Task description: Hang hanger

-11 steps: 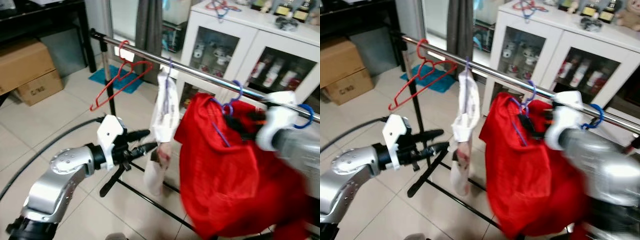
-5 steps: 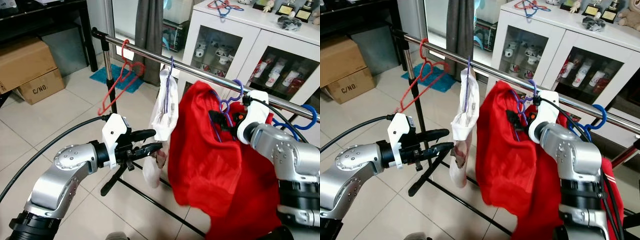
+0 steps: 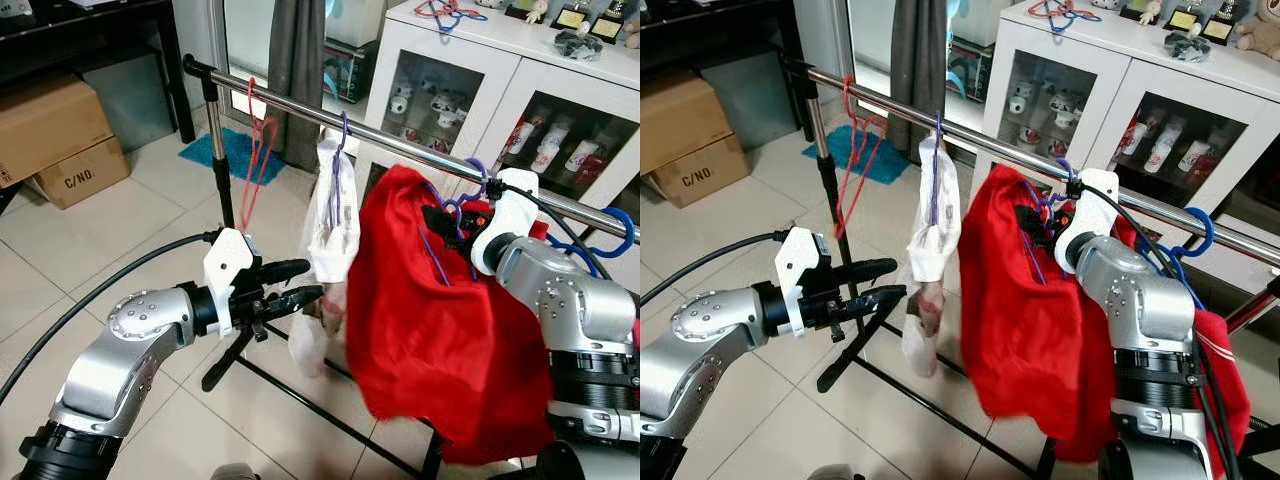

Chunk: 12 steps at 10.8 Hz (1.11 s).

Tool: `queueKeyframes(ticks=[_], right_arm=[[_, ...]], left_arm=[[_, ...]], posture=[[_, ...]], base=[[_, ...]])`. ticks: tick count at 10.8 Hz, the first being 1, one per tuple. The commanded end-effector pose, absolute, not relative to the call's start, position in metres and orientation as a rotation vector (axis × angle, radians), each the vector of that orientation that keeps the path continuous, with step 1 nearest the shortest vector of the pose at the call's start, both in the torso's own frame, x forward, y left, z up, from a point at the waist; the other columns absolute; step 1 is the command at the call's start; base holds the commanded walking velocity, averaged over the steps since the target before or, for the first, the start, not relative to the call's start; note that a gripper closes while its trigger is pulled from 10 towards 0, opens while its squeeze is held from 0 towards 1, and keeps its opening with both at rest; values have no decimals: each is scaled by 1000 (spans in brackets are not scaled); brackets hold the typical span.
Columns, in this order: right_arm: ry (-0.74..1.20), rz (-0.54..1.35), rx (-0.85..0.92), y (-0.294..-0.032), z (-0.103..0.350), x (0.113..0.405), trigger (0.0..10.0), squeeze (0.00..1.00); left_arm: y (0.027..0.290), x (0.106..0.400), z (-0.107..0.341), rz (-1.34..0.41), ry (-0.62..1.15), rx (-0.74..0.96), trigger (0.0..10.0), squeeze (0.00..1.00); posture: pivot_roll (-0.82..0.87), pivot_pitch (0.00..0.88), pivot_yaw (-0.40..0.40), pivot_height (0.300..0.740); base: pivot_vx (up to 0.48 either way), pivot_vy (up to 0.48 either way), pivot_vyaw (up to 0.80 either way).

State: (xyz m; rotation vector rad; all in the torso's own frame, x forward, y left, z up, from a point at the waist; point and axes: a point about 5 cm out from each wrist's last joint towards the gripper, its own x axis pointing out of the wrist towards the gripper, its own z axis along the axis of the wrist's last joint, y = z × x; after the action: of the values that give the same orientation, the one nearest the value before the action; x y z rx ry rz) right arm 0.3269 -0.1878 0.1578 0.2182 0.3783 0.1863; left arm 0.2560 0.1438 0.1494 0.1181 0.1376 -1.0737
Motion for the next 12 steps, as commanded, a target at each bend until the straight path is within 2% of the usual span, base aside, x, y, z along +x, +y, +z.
queueKeyframes(ticks=[1,12], right_arm=[[369,186,203,-187,159,331,0,0],[362,214,201,-185,162,335,0,0]], left_arm=[[140,256,150,-1100,132,138,10000,0],[144,261,149,-1048,128,176,10000,0]], posture=[[87,0,-102,740],[92,0,-115,740]], base=[[0,0,0],[0,0,0]])
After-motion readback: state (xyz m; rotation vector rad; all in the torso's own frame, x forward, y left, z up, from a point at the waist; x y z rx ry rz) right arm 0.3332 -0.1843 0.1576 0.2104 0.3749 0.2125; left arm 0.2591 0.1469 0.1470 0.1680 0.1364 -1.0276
